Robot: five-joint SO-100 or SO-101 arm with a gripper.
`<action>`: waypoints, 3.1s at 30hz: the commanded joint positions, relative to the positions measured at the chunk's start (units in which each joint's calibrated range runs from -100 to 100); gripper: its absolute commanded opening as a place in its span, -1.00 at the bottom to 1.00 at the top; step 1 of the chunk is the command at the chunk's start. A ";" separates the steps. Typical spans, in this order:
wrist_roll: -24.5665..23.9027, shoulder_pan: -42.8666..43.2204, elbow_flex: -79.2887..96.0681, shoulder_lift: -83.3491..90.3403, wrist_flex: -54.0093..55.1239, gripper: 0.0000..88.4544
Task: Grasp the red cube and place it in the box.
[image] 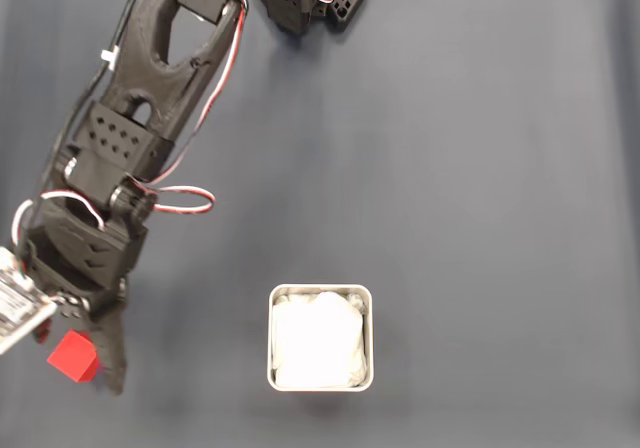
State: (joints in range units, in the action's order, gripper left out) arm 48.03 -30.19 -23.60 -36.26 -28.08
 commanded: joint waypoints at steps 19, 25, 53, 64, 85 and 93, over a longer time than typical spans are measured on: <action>1.71 -1.34 -3.86 -1.00 4.07 -0.11; 2.20 -1.06 -4.05 -3.00 4.48 -0.11; 1.66 1.07 -4.14 -5.60 4.97 -0.20; 3.13 1.64 -4.14 -5.86 4.80 -0.40; 4.20 1.78 -4.23 -4.99 4.48 -0.68; 4.05 2.57 -2.68 0.12 1.53 -0.70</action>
State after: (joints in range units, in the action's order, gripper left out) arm 51.70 -28.86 -24.77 -42.34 -25.62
